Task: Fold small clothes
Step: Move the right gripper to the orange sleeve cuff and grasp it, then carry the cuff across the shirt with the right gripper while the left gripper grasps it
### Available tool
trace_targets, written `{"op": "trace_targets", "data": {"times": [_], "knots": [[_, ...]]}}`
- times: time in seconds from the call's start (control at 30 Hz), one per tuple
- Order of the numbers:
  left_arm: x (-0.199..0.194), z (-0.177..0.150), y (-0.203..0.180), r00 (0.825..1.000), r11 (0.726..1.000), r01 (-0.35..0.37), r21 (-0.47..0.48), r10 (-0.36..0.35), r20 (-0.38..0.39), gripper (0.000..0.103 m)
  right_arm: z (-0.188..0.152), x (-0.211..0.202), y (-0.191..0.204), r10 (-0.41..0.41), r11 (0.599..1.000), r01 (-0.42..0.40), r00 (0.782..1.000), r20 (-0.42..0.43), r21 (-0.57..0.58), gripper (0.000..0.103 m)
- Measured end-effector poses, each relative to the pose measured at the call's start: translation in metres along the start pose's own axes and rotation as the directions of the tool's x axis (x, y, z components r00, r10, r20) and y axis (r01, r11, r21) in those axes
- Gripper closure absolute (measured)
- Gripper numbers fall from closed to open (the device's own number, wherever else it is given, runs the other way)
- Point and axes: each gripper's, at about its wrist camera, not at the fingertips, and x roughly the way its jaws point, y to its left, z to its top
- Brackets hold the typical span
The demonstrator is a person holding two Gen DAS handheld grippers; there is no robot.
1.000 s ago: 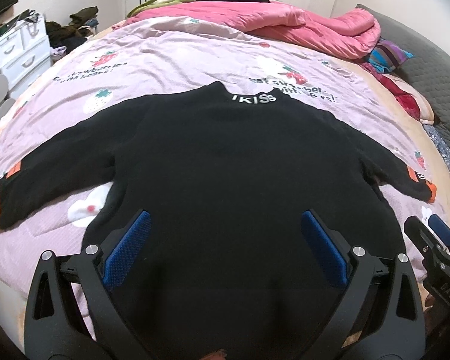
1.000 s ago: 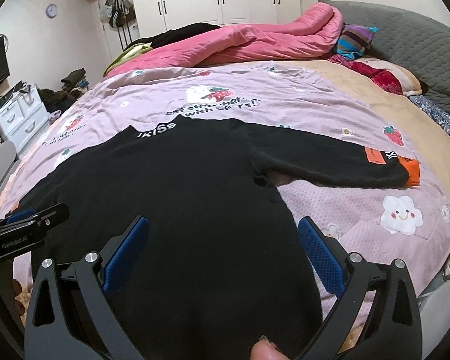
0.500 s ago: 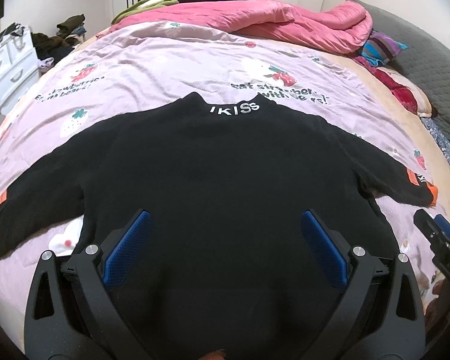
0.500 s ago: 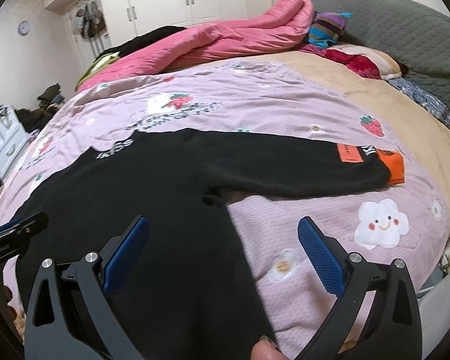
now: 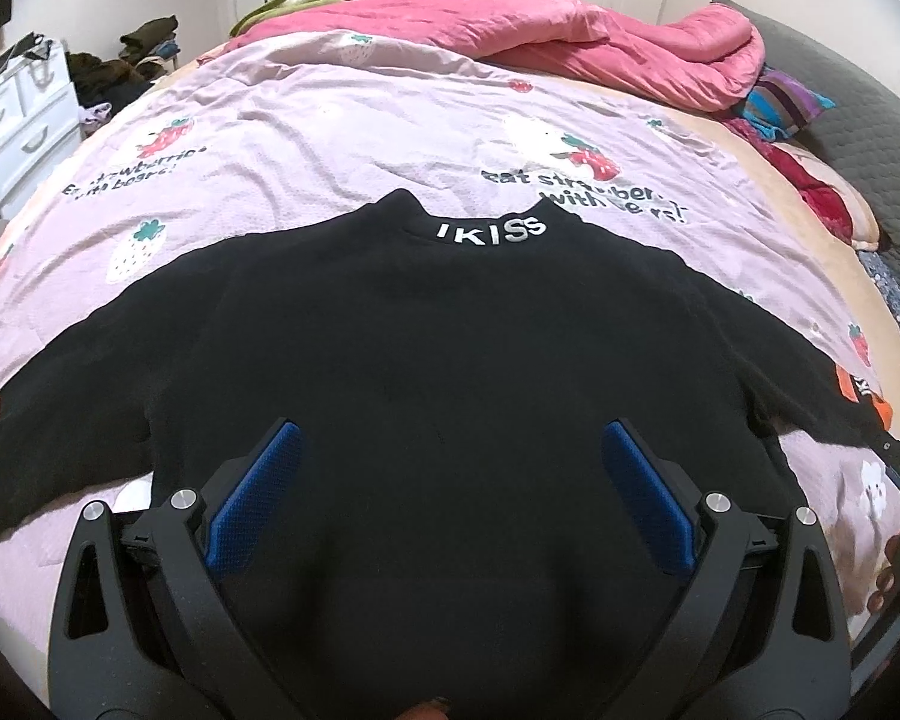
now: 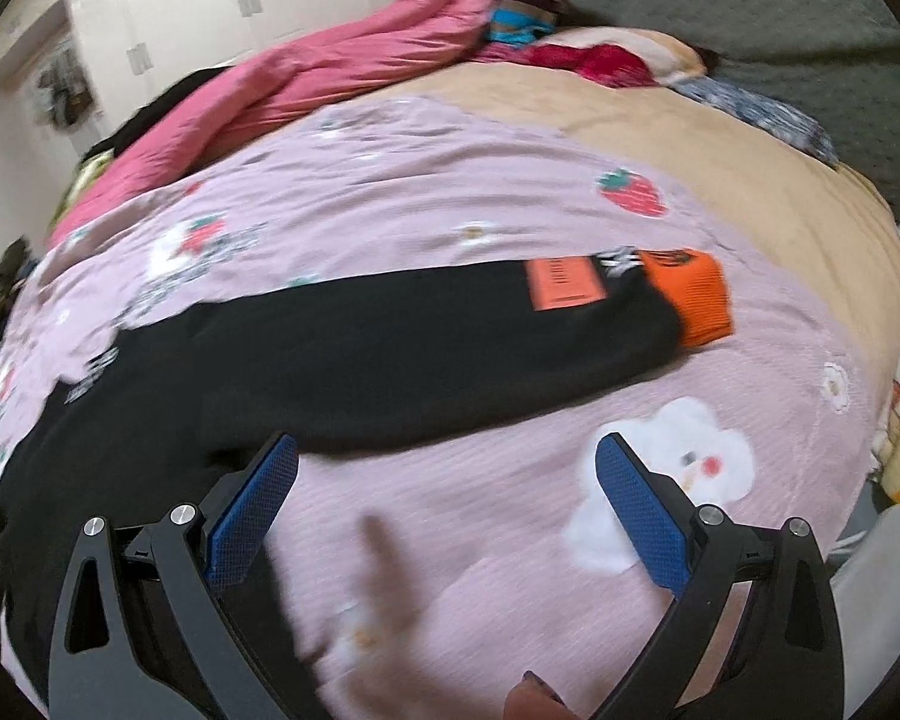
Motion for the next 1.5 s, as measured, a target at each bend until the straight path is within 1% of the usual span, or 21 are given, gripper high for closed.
{"op": "trace_targets", "data": {"times": [0.13,0.23,0.33,0.53,0.67,0.73,0.77,0.8,0.83,0.87,0.9,0.93,0.97,1.07,1.13,1.2,1.37,1.5], "knots": [[0.008,0.01,0.003,1.0,1.0,0.016,-0.026,-0.016,-0.003,0.009,0.011,0.022,-0.028,-0.031,0.996,0.034,0.999,-0.036,0.082,0.004],[0.015,0.017,-0.001,1.0,1.0,0.014,-0.022,-0.014,-0.005,0.009,0.016,0.035,-0.046,-0.047,0.989,0.055,0.997,-0.06,0.14,0.004],[0.025,0.025,-0.009,0.999,1.0,0.025,-0.014,-0.025,-0.02,0.009,0.021,0.044,-0.06,-0.045,0.979,0.057,0.997,-0.066,0.194,0.004],[0.039,0.032,-0.028,0.998,0.998,0.061,-0.003,-0.061,-0.024,0.009,0.028,0.058,-0.077,-0.032,0.962,0.049,0.997,-0.066,0.269,0.004],[0.05,0.03,-0.041,0.994,0.996,0.094,0.004,-0.093,-0.057,0.009,0.035,0.068,-0.081,-0.026,0.956,0.041,0.998,-0.057,0.292,0.004],[0.054,0.03,-0.047,0.993,0.995,0.101,0.01,-0.1,-0.07,0.009,0.038,0.072,-0.083,-0.016,0.952,0.027,0.999,-0.038,0.305,0.004],[0.056,0.03,-0.049,0.992,0.994,0.104,0.013,-0.103,-0.072,0.009,0.039,0.073,-0.085,-0.001,0.95,0.004,1.0,-0.01,0.313,0.006],[0.056,0.029,-0.05,0.992,0.994,0.105,0.015,-0.103,-0.072,0.009,0.04,0.074,-0.086,0.007,0.947,-0.008,1.0,0.005,0.321,0.019],[0.057,0.029,-0.051,0.992,0.995,0.103,0.017,-0.102,-0.073,0.009,0.041,0.076,-0.088,0.006,0.943,-0.008,1.0,0.007,0.332,0.042],[0.057,0.029,-0.05,0.992,0.995,0.103,0.019,-0.101,-0.074,0.009,0.042,0.076,-0.091,0.004,0.938,-0.009,1.0,0.014,0.345,0.048],[0.056,0.029,-0.049,0.992,0.995,0.103,0.019,-0.101,-0.074,0.009,0.042,0.076,-0.093,0.017,0.935,-0.025,1.0,0.026,0.353,0.063],[0.056,0.029,-0.047,0.992,0.994,0.104,0.017,-0.102,-0.075,0.009,0.042,0.075,-0.095,0.04,0.929,-0.052,0.998,0.043,0.367,0.08],[0.056,0.029,-0.044,0.992,0.995,0.102,0.016,-0.101,-0.077,0.009,0.043,0.072,-0.097,0.076,0.92,-0.098,0.995,0.071,0.38,0.084],[0.053,0.033,-0.035,0.992,0.995,0.1,0.018,-0.098,-0.075,0.009,0.047,0.056,-0.089,0.104,0.928,-0.147,0.985,0.139,0.342,0.087],[0.049,0.038,-0.027,0.993,0.995,0.101,0.019,-0.099,-0.07,0.009,0.051,0.042,-0.079,0.148,0.929,-0.201,0.971,0.186,0.31,0.088],[0.043,0.043,-0.02,0.993,0.994,0.104,0.026,-0.103,-0.063,0.009,0.055,0.029,-0.066,0.181,0.932,-0.236,0.96,0.213,0.274,0.088],[0.032,0.054,-0.008,0.99,0.991,0.133,0.031,-0.131,-0.049,0.009,0.062,0.0,-0.032,0.253,0.929,-0.307,0.934,0.25,0.205,0.089],[0.03,0.057,0.001,0.986,0.986,0.165,0.021,-0.164,-0.039,0.009,0.063,-0.021,0.0,0.298,0.928,-0.343,0.918,0.263,0.147,0.09]]}}
